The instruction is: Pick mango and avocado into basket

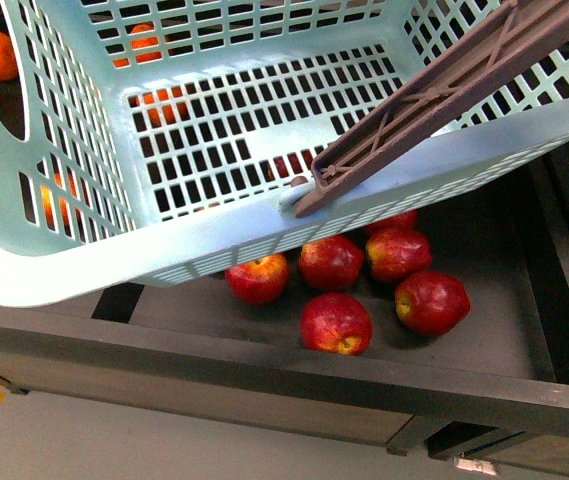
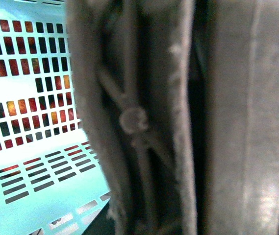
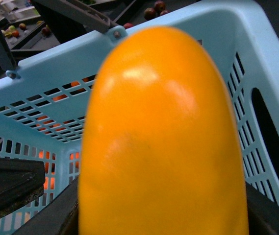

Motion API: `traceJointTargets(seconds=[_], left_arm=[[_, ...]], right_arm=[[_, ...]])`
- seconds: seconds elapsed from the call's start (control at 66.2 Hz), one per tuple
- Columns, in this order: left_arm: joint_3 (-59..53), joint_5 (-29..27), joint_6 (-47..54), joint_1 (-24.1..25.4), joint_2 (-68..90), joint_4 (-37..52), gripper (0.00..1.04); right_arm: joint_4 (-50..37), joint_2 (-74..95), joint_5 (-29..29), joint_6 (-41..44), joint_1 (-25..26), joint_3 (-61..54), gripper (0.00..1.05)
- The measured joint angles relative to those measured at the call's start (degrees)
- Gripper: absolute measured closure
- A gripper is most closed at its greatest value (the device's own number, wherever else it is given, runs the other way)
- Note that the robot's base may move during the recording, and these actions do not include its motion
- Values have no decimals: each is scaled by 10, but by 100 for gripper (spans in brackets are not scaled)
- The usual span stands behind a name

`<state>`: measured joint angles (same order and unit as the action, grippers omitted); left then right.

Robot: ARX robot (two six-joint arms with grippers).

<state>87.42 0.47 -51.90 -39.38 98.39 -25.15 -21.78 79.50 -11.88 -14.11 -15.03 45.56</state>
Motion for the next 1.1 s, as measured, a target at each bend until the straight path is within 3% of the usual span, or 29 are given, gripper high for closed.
traceJointTargets(seconds=[0.242,0.468,0.514,0.574,0.74,0.876,0.936,1.103], left_arm=[[0,2,1,0,0,0,91],[0,-3,0,1,2,-1,91],[0,-3,0,1,2,-1,91],[0,-3,2,1,2,-1,91],[0,6,-6,0,2,-1,91],[0,0,-2,0,2,-1,91],[0,2,-3,0,2,-1,91],[0,0,-2,0,2,-1,91]], right_arm=[[6,-20,27,-4,8,-4,7],[54,-122,88,4,77,-37,9],[22,-137,131,28,79,-50,13],[-66,-163,177,84,80,-100,27],[-114,-204,173,123,92,-200,53],[-135,-264,159,135,110,-283,88],[-136,-286,122,137,136,-307,102],[-135,-331,120,139,148,-349,103]])
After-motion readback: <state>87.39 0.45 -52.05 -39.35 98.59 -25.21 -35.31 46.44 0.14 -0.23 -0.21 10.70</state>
